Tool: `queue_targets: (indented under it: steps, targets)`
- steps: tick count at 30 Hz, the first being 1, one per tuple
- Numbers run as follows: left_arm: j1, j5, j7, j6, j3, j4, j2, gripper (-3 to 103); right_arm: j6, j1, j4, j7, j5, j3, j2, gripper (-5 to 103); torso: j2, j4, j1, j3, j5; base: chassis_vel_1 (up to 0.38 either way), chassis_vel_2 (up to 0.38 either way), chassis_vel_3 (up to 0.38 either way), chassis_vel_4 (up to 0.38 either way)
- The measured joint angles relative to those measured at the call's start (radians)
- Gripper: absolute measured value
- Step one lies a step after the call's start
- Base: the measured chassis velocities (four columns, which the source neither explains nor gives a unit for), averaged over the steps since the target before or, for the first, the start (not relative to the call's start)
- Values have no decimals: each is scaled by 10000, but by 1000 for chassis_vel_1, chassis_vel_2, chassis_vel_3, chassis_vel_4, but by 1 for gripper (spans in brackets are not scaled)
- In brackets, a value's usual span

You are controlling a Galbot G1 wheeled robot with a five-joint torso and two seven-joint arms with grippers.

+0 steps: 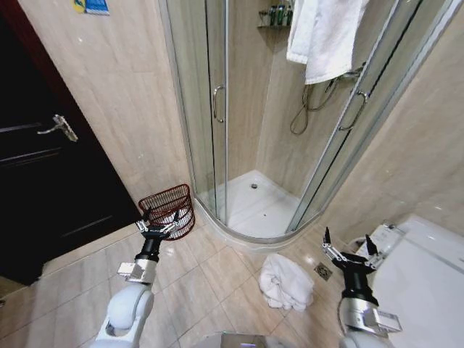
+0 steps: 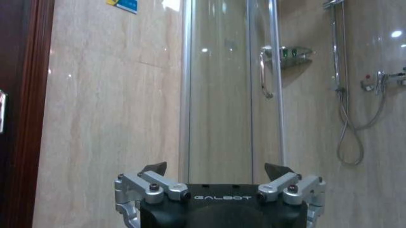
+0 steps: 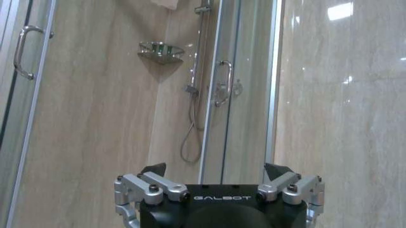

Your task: Discard the used towel into the hamper.

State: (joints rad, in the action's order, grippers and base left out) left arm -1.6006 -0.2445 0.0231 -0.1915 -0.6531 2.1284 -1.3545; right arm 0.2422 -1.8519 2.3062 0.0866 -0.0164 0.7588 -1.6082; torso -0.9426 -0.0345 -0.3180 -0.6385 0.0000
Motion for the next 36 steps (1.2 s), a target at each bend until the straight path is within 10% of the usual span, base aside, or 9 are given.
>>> queue_targets:
  steps: [36]
  targets:
    - [-33,-15,28,67,-92,125,199,100,-150,18,313,-34,200,-44,1,100,-1692,0,-747,-949,0,0,0,0,0]
